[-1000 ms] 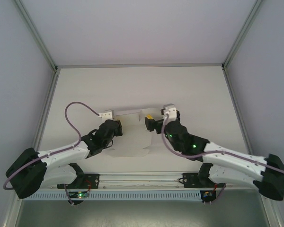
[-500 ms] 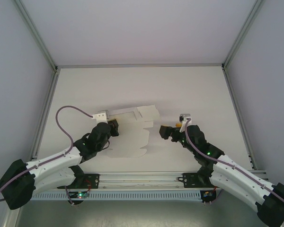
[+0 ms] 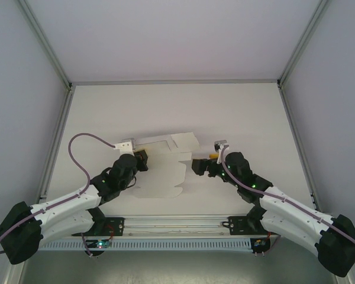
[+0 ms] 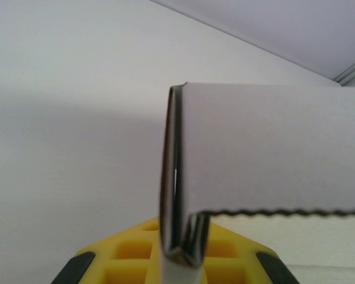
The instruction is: Assemble paper box
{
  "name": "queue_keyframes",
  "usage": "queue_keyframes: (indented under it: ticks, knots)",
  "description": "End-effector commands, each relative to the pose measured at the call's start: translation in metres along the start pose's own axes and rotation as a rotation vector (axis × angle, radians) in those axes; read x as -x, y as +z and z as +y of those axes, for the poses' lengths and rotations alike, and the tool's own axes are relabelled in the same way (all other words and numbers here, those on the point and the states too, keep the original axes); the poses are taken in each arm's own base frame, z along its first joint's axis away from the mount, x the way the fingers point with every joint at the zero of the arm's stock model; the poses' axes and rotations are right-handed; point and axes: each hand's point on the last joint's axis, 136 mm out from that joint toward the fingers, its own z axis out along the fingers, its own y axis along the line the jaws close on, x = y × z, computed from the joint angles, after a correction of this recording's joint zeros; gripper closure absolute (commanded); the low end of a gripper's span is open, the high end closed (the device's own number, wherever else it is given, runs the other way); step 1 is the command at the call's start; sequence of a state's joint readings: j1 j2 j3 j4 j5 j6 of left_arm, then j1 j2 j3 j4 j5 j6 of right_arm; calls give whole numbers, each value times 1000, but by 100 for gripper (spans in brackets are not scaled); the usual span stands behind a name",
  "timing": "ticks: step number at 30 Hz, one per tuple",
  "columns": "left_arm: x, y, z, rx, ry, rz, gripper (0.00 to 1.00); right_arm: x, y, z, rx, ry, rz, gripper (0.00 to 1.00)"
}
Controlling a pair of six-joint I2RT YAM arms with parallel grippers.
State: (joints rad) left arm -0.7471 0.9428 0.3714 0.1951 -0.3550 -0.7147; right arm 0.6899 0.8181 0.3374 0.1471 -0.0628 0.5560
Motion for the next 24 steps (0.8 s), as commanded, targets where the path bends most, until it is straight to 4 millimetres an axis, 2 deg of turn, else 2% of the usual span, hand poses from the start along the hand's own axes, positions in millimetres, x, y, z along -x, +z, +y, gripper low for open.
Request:
queue_keyframes:
  ticks: [1,15,21,24]
  knots:
    - [0,0,-5,-18,15,-7,100,31,0,25,68,-68,-73,2]
    - [-4,3,-11,-50,20,8,100,31,32,53,121,-153,-12,2]
    - [2,2,-15,-69,-8,-13,100,10,52,62,89,-197,59,2]
    - [6,-1,-15,-72,-25,-32,100,1,60,56,-9,-226,61,2]
